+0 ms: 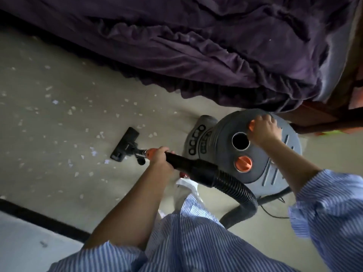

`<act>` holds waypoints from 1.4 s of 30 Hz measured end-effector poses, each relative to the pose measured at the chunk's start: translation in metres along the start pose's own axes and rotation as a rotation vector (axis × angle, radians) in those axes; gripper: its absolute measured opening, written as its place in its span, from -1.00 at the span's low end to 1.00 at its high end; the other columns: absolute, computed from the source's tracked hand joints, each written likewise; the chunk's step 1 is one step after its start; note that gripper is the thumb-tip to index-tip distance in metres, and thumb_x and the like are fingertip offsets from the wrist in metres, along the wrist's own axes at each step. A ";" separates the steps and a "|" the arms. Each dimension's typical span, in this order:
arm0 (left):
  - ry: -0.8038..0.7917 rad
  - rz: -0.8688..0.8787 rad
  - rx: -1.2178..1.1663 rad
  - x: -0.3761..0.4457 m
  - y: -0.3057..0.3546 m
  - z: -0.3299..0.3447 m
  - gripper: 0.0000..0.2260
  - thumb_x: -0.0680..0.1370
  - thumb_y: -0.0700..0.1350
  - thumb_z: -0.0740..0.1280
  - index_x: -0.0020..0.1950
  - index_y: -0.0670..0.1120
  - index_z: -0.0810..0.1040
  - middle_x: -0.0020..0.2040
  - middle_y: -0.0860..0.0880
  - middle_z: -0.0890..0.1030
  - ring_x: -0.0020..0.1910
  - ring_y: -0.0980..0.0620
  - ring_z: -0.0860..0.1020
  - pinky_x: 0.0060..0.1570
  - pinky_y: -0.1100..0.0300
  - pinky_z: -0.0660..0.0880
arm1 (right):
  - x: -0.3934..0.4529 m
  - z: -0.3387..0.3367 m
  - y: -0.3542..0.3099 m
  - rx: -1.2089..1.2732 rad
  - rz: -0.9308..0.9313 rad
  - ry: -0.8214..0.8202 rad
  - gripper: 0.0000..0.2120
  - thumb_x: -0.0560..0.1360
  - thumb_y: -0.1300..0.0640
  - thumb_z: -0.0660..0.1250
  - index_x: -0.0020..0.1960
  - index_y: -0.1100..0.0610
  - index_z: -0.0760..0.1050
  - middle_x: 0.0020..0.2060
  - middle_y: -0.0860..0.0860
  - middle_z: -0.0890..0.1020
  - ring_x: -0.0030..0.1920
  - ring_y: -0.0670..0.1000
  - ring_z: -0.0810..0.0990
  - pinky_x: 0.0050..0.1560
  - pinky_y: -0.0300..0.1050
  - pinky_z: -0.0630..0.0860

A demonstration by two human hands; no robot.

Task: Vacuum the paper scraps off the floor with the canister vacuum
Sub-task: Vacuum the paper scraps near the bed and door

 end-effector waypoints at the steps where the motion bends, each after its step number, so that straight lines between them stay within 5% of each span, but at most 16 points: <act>1: 0.028 0.006 0.007 0.000 0.001 0.001 -0.75 0.62 -0.24 0.11 -0.26 -0.16 0.22 -0.36 -0.09 0.29 -0.50 0.02 0.36 -0.45 0.16 0.39 | 0.007 0.005 -0.001 -0.016 0.020 -0.036 -0.50 0.50 0.17 0.26 0.39 0.27 0.25 0.35 0.23 0.29 0.38 0.23 0.23 0.32 0.11 0.26; 4: 0.100 0.073 0.044 0.000 0.009 0.001 -0.97 0.64 -0.21 0.11 0.02 -0.13 0.25 -0.32 -0.08 0.34 -0.42 0.04 0.34 -0.24 0.17 0.45 | 0.021 0.021 0.001 -0.069 0.082 -0.088 -0.54 0.51 0.22 0.23 0.40 0.25 0.29 0.35 0.21 0.28 0.37 0.23 0.23 0.28 0.11 0.32; 6: 0.109 0.098 0.066 0.005 0.021 -0.008 -0.94 0.64 -0.18 0.11 0.11 -0.08 0.29 -0.25 -0.07 0.41 -0.38 0.06 0.36 -0.23 0.21 0.41 | 0.028 0.024 0.001 -0.106 0.068 -0.052 -0.61 0.54 0.24 0.18 0.36 0.24 0.36 0.34 0.21 0.29 0.35 0.23 0.23 0.26 0.09 0.34; 13: 0.130 0.083 0.109 0.019 0.054 -0.058 -0.77 0.63 -0.10 0.17 -0.23 -0.10 0.33 -0.33 -0.04 0.33 -0.44 0.10 0.38 -0.37 0.26 0.35 | 0.040 0.024 0.002 -0.187 -0.087 -0.034 -0.65 0.60 0.17 0.11 0.33 0.30 0.37 0.30 0.31 0.33 0.33 0.28 0.26 0.25 0.11 0.30; 17: 0.091 0.054 0.053 0.019 0.053 -0.051 -0.80 0.62 -0.13 0.18 -0.20 -0.11 0.34 -0.39 -0.06 0.40 -0.44 0.08 0.40 -0.36 0.24 0.37 | 0.042 0.021 0.004 -0.135 -0.066 -0.034 -0.63 0.60 0.14 0.12 0.34 0.31 0.35 0.28 0.34 0.34 0.32 0.29 0.28 0.19 0.13 0.35; 23: 0.050 -0.009 0.003 0.025 0.045 -0.043 -0.80 0.60 -0.11 0.24 -0.16 -0.17 0.33 -0.32 -0.06 0.39 -0.37 0.04 0.40 -0.31 0.14 0.41 | 0.038 0.019 0.007 0.077 0.219 -0.023 -0.61 0.60 0.17 0.09 0.36 0.35 0.22 0.27 0.32 0.40 0.26 0.31 0.40 0.16 0.09 0.35; 27: -0.026 -0.037 -0.018 0.027 0.046 -0.043 -0.82 0.59 -0.13 0.24 0.12 -0.19 0.34 -0.22 -0.13 0.45 -0.12 -0.05 0.49 0.01 0.04 0.42 | 0.018 0.009 -0.035 -0.097 -0.041 0.072 -0.57 0.55 0.13 0.21 0.33 0.33 0.30 0.25 0.31 0.38 0.27 0.28 0.36 0.23 0.09 0.32; 29: -0.072 -0.036 -0.040 0.023 0.048 -0.042 -0.80 0.59 -0.18 0.23 0.16 -0.19 0.30 -0.18 -0.17 0.46 -0.11 -0.08 0.49 0.08 0.00 0.39 | -0.009 0.024 -0.072 0.101 -0.263 -0.063 -0.66 0.55 0.08 0.22 0.19 0.32 0.45 0.13 0.26 0.50 0.15 0.23 0.47 0.12 0.03 0.41; 33: -0.141 -0.057 -0.061 0.024 0.046 -0.053 -0.94 0.60 -0.23 0.21 0.05 -0.18 0.35 -0.06 -0.19 0.46 -0.11 -0.09 0.49 0.16 -0.01 0.39 | -0.110 0.084 -0.136 0.464 -0.346 -0.834 -0.68 0.55 0.05 0.25 0.20 0.23 0.49 0.04 0.08 0.57 0.07 0.02 0.52 0.09 -0.17 0.41; 35: -0.161 -0.077 -0.058 0.030 0.046 -0.061 -0.98 0.59 -0.25 0.21 -0.01 -0.16 0.37 -0.02 -0.16 0.45 -0.16 -0.06 0.48 0.10 0.05 0.40 | -0.133 0.101 -0.157 0.461 -0.347 -0.919 -0.62 0.48 0.03 0.34 0.25 0.16 0.47 0.09 0.08 0.59 0.12 0.04 0.54 0.20 -0.12 0.43; 39: -0.153 -0.039 -0.002 0.047 0.061 -0.081 -0.76 0.57 -0.34 0.19 -0.28 -0.15 0.34 -0.26 -0.09 0.41 -0.28 -0.01 0.44 -0.05 0.13 0.45 | -0.152 0.119 -0.186 0.273 -0.329 -0.961 -0.37 0.21 -0.07 0.50 0.22 0.11 0.48 0.06 0.07 0.61 0.09 0.07 0.56 0.23 0.02 0.46; 42: -0.161 -0.023 0.038 0.058 0.076 -0.095 -0.75 0.57 -0.36 0.21 -0.29 -0.17 0.34 -0.28 -0.09 0.40 -0.31 0.04 0.44 -0.21 0.26 0.47 | -0.164 0.124 -0.206 0.146 -0.285 -0.894 -0.55 0.27 0.05 0.48 0.11 0.12 0.49 -0.03 0.07 0.60 0.01 0.09 0.57 0.06 -0.06 0.53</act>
Point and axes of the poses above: each hand's wrist, its own x-axis towards the middle knuckle, its own z-axis out of the palm, y = z × x, the point moved 7 cm from there along x, towards the middle knuckle
